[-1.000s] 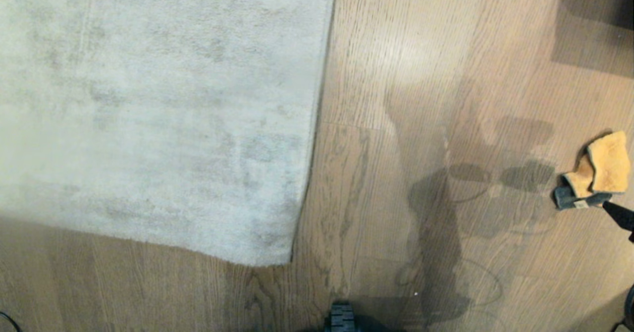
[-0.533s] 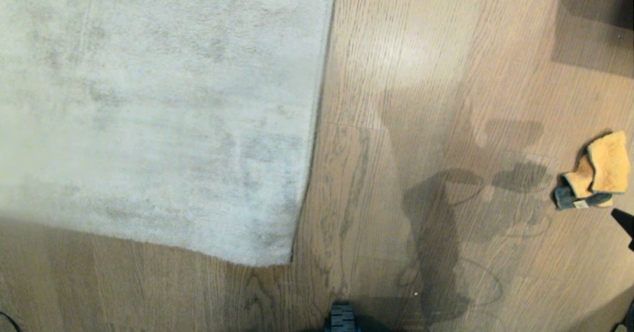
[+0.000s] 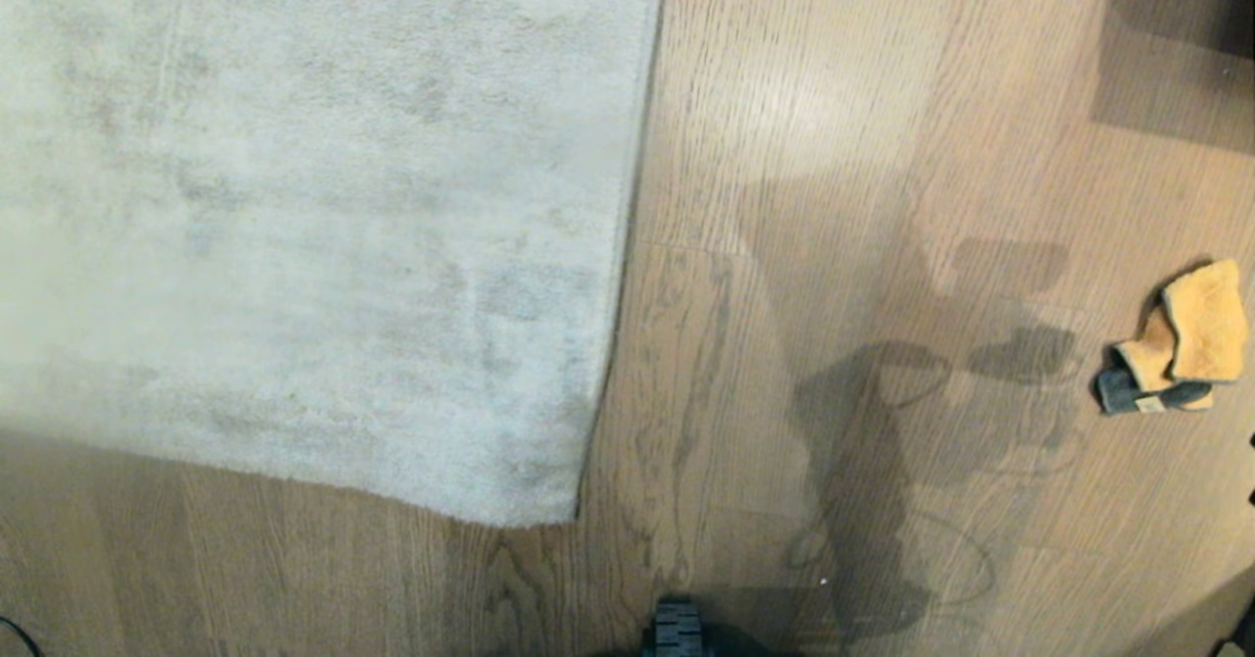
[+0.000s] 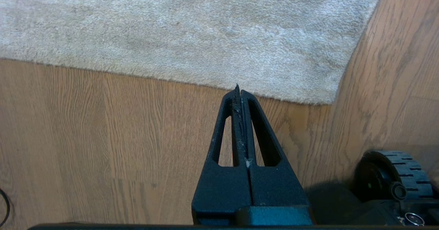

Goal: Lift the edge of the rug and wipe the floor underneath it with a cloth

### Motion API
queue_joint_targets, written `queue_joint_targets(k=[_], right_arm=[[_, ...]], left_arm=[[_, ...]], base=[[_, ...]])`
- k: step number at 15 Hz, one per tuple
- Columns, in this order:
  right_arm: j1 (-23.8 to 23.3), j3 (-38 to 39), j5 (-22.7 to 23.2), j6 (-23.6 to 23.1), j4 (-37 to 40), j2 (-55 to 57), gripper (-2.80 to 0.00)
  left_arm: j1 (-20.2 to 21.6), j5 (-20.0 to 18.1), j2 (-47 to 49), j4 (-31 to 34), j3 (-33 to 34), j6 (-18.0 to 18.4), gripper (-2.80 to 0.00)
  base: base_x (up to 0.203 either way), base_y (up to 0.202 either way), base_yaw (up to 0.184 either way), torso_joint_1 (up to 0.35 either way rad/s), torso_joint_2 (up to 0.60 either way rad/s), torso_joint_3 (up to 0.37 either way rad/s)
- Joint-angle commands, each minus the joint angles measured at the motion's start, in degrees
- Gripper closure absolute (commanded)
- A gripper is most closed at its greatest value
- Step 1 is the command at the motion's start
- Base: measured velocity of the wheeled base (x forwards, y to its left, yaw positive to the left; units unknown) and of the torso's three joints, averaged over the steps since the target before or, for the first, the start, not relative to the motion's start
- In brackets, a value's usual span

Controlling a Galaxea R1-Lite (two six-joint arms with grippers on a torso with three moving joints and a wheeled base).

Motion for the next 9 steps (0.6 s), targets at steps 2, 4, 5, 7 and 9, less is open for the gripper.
queue_joint_targets(k=[2, 4, 5, 7, 9], right_arm=[[1.0, 1.33, 0.06, 0.1, 0.39, -2.38, 0.0], [3.76, 3.18, 0.03, 0.17, 0.53, -4.93, 0.0], [5.59, 4.42, -0.03, 0.16, 0.57, -6.6, 0.0], [9.36, 7.28, -0.13, 0.03, 0.67, -10.31, 0.0], [13.47, 8.85, -0.26, -0.61, 2.76, -15.32, 0.0]], left_arm=[[0.0, 0.02, 0.0, 0.02, 0.0, 0.02, 0.0], [0.0, 0.02, 0.0, 0.02, 0.0, 0.02, 0.0], [0.0, 0.02, 0.0, 0.02, 0.0, 0.02, 0.0], [0.0, 0.02, 0.0, 0.02, 0.0, 0.02, 0.0], [0.0, 0.02, 0.0, 0.02, 0.0, 0.02, 0.0]], base=[[0.0, 0.0, 0.0, 0.0, 0.0, 0.0], [0.0, 0.0, 0.0, 0.0, 0.0, 0.0], [0.0, 0.0, 0.0, 0.0, 0.0, 0.0], [0.0, 0.0, 0.0, 0.0, 0.0, 0.0], [0.0, 0.0, 0.0, 0.0, 0.0, 0.0]])
